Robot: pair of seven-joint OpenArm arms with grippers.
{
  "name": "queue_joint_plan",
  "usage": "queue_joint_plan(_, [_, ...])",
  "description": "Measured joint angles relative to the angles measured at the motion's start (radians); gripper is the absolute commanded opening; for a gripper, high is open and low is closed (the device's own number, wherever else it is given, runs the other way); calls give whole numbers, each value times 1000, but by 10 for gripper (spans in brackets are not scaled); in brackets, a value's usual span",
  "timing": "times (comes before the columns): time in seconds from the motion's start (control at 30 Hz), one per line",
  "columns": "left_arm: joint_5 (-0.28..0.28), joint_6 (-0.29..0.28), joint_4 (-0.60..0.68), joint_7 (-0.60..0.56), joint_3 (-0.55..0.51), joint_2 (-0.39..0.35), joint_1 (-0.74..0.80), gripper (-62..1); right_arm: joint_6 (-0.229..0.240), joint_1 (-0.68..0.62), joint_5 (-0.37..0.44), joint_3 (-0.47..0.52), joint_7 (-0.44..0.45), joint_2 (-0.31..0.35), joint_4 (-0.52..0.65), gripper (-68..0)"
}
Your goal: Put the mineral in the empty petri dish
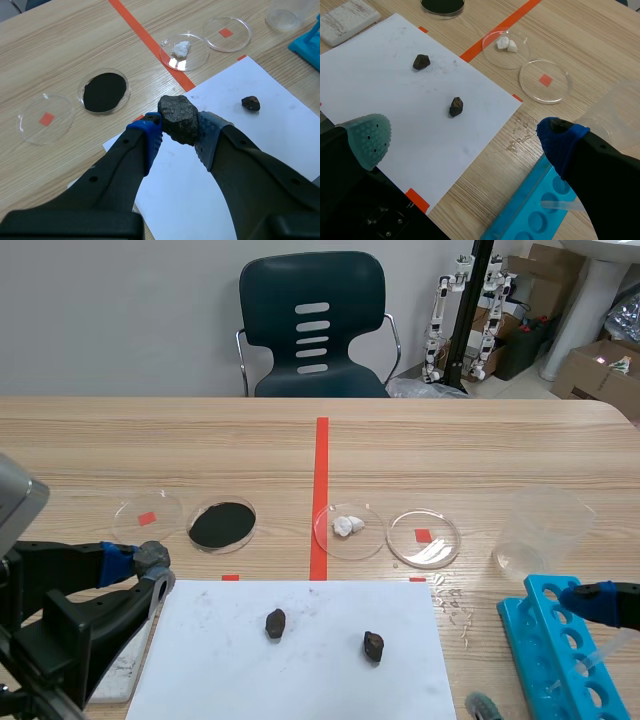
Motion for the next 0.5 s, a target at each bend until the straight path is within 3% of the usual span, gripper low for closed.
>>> queue_joint_plan(0.37, [-2, 10, 0, 84, 0, 2, -36, -483, 0, 0, 0, 0, 0, 0, 0, -65])
queue_joint_plan(0.5, [-26, 9, -2, 178, 2, 14, -84, -483, 0, 0, 0, 0, 0, 0, 0, -65])
